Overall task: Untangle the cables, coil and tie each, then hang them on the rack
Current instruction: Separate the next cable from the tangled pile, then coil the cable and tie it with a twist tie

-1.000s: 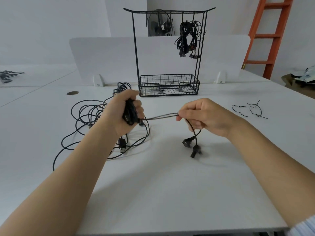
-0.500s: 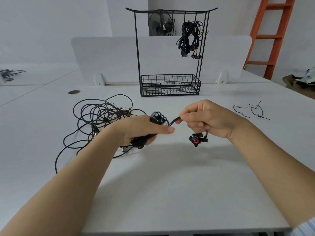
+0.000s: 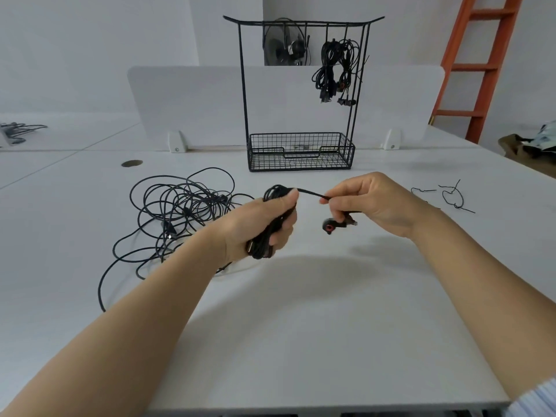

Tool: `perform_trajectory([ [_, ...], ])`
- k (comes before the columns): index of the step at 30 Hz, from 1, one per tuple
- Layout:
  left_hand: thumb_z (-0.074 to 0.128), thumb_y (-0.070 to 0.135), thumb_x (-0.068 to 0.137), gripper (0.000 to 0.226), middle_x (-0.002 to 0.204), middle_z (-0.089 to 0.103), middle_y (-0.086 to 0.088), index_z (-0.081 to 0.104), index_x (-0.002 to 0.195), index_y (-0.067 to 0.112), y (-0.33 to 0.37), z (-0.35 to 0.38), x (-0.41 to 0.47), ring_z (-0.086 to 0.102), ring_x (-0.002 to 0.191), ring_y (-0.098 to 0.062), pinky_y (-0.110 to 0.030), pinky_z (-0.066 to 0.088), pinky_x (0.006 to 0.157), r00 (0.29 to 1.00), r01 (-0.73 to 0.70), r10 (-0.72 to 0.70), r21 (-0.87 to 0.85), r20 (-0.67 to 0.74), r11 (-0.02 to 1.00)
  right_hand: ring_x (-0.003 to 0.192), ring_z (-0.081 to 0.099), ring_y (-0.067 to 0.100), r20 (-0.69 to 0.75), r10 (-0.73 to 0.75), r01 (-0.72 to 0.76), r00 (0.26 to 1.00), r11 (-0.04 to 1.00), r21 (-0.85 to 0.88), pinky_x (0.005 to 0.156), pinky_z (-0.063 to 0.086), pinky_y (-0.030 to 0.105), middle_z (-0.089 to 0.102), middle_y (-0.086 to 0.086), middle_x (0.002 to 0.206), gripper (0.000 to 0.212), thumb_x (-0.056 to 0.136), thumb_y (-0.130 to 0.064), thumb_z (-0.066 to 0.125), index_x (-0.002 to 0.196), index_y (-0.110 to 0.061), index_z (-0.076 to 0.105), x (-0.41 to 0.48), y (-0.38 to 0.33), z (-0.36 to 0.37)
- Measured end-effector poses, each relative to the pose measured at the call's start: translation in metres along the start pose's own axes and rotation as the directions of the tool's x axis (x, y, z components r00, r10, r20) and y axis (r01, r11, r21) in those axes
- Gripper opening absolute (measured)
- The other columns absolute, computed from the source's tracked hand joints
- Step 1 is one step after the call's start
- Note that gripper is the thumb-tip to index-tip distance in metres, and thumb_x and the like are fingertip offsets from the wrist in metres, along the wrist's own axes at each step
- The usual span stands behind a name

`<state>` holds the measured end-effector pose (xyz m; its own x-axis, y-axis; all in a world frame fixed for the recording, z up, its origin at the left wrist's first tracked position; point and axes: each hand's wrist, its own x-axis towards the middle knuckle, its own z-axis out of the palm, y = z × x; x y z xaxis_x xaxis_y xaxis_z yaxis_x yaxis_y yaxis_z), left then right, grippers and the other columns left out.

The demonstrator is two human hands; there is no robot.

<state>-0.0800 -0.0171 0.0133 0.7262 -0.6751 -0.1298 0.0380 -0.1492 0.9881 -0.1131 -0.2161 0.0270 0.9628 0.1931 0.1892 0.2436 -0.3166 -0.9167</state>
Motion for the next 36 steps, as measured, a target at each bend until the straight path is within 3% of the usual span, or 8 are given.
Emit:
perform_trajectory([
  [7, 0.037, 0.05, 0.095, 0.041, 0.064, 0.05, -0.002, 0.068, 0.088, 0.025, -0.004, 0.014, 0.012, 0.041, 0.051, -0.014, -0.023, 0.032, 0.049, 0.868, -0.191, 0.061, -0.218, -0.493, 0.957, 0.053, 0.056, 0.006, -0.051, -0.059, 0.063, 0.997, 0.994, 0.084, 0.052, 0.039, 0.014, 0.059, 0.005, 0.067, 0.03, 0.083, 0.012, 0.056, 0.103, -0.01, 0.061, 0.006, 0.005, 0.044],
  [11, 0.039, 0.043, 0.097, 0.043, 0.071, 0.053, -0.001, 0.057, 0.071, 0.014, 0.002, 0.008, 0.01, 0.051, 0.042, -0.009, -0.019, 0.044, 0.046, 0.831, -0.334, 0.013, -0.481, -0.556, 0.81, 0.069, 0.057, -0.007, -0.037, -0.015, 0.013, 0.999, 0.999, -0.039, 0.064, 0.048, 0.016, 0.064, -0.008, 0.083, 0.022, 0.086, -0.004, 0.059, 0.097, -0.022, 0.064, 0.007, 0.006, 0.049],
  [15, 0.045, 0.041, 0.095, 0.046, 0.063, 0.066, -0.001, 0.039, 0.057, 0.015, 0.002, -0.004, 0.01, 0.057, 0.065, -0.013, -0.02, 0.049, 0.048, 0.818, -0.384, -0.025, -0.578, -0.575, 0.72, 0.075, 0.054, 0.004, -0.234, 0.06, -0.075, 0.97, 0.996, -0.054, 0.066, 0.046, 0.02, 0.063, -0.004, 0.084, 0.01, 0.089, -0.014, 0.057, 0.09, -0.014, 0.067, 0.012, 0.012, 0.018],
  [19, 0.041, 0.042, 0.097, 0.046, 0.049, 0.061, 0.0, 0.037, 0.059, 0.015, 0.003, -0.006, 0.009, 0.066, 0.068, -0.015, -0.021, 0.051, 0.046, 0.801, -0.414, 0.032, -0.515, -0.598, 0.751, 0.079, 0.052, 0.023, -0.678, 0.07, -0.404, 0.731, 0.845, -0.349, 0.065, 0.036, 0.029, 0.057, 0.009, 0.069, 0.022, 0.086, -0.014, 0.051, 0.074, 0.002, 0.061, 0.015, 0.048, -0.046],
  [24, 0.04, 0.039, 0.097, 0.042, 0.042, 0.047, 0.003, 0.038, 0.062, 0.017, 0.002, -0.001, 0.01, 0.07, 0.068, -0.014, -0.027, 0.048, 0.056, 0.82, -0.42, 0.09, -0.487, -0.565, 0.766, 0.115, 0.038, 0.04, -0.907, 0.033, -0.762, 0.419, 0.556, -0.332, 0.088, 0.036, 0.044, 0.05, 0.025, 0.116, 0.03, 0.093, -0.017, 0.043, 0.109, 0.0, 0.062, -0.016, 0.083, -0.106],
  [27, 0.046, 0.036, 0.095, 0.037, 0.044, 0.042, 0.001, 0.04, 0.065, 0.015, 0.0, 0.005, 0.011, 0.061, 0.049, -0.017, -0.037, 0.057, 0.061, 0.88, -0.379, 0.08, -0.592, -0.468, 0.711, 0.113, 0.039, 0.039, -0.839, 0.029, -0.729, 0.543, 0.512, -0.454, 0.086, 0.037, 0.042, 0.052, 0.024, 0.114, 0.037, 0.094, -0.028, 0.044, 0.107, 0.0, 0.064, -0.012, 0.088, -0.106],
  [30, 0.05, 0.024, 0.094, 0.033, 0.044, 0.036, 0.002, 0.037, 0.065, 0.015, -0.003, 0.012, 0.013, 0.038, 0.036, -0.012, -0.04, 0.058, 0.064, 0.927, -0.299, 0.054, -0.641, -0.372, 0.707, 0.112, 0.04, 0.036, -0.731, 0.0, -0.686, 0.682, 0.348, -0.64, 0.085, 0.037, 0.04, 0.052, 0.021, 0.113, 0.031, 0.093, -0.022, 0.047, 0.104, 0.002, 0.064, 0.001, 0.09, -0.091],
  [36, 0.05, 0.008, 0.091, 0.031, 0.047, 0.037, 0.003, 0.038, 0.063, 0.012, -0.008, 0.017, 0.015, 0.031, 0.033, -0.007, -0.03, 0.057, 0.059, 0.951, -0.228, 0.054, -0.568, -0.305, 0.791, 0.115, 0.044, 0.04, -0.755, 0.096, -0.733, 0.649, 0.346, -0.586, 0.085, 0.042, 0.041, 0.05, 0.027, 0.119, 0.025, 0.087, 0.007, 0.04, 0.105, 0.01, 0.058, -0.001, 0.091, -0.09],
])
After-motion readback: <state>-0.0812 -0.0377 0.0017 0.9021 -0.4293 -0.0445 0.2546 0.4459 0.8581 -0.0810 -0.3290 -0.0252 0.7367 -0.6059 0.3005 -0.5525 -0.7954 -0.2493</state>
